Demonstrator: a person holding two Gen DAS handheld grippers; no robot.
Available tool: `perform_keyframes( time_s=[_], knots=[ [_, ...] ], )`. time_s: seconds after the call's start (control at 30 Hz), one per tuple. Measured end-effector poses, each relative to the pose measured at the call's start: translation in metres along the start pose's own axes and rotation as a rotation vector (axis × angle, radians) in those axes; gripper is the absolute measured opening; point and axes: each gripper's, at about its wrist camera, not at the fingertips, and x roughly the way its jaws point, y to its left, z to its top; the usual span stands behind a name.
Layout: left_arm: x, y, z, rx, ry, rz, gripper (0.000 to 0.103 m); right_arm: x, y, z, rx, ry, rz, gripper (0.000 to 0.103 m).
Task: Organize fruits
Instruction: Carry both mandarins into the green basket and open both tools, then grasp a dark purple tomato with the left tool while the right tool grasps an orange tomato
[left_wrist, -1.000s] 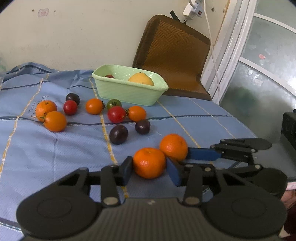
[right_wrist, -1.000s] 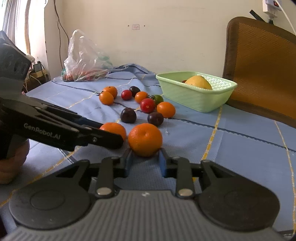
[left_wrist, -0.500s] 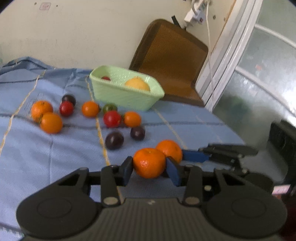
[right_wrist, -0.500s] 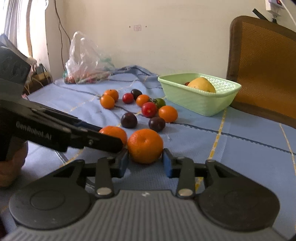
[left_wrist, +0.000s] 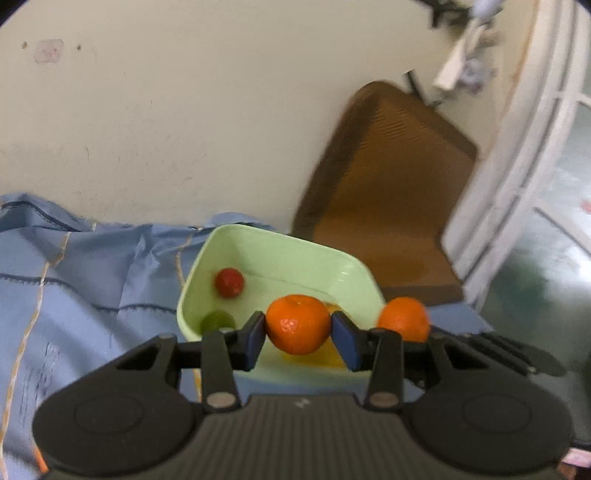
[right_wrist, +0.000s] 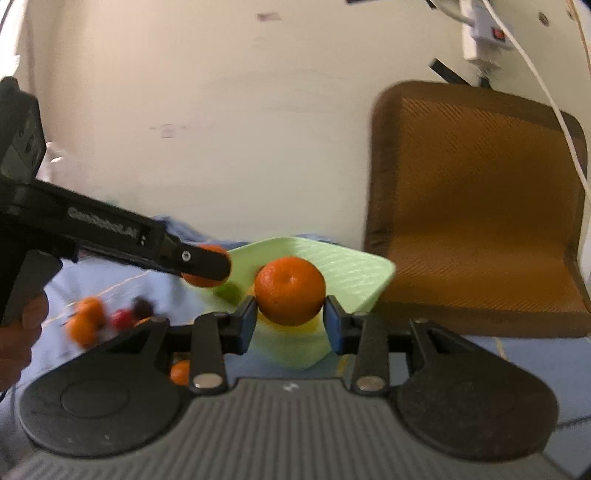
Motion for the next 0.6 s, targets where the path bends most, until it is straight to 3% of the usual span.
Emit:
perform_keyframes(
  time_s=[0.1, 0.17, 0.23, 0.27, 0.3, 0.53, 0.6],
  knots=[
    [0.022, 0.002, 0.004, 0.003, 0.018, 0.047, 0.04, 0.02, -0.011, 0.004, 0.028, 0.007, -0.022, 0.043],
    [0.031, 0.004, 0.004, 0.0, 0.017, 0.06, 0.046, 0.03, -0.014, 0.005, 0.033, 0.009, -0.031, 0.043],
    [0.031, 0.007, 0.004, 0.001, 0.011, 0.092, 0.065, 0.031, -0.017, 0.002, 0.032, -0.004, -0.037, 0.05],
    [0.028, 0.008, 0.003, -0.002, 0.0, 0.1, 0.069, 0.031, -0.017, 0.002, 0.036, -0.01, -0.041, 0.059],
    [0.024, 0.009, 0.003, -0.007, -0.012, 0.099, 0.072, 0.028, -0.018, 0.001, 0.04, -0.022, -0.042, 0.061],
    [-0.035, 0.008, -0.013, -0.002, -0.079, 0.069, 0.072, -0.001, -0.023, 0.003, 0.068, -0.075, -0.024, 0.059],
    [-0.056, 0.005, -0.027, 0.025, -0.085, 0.067, 0.072, -0.011, -0.022, 0.002, 0.075, -0.069, -0.004, 0.051]
  ],
)
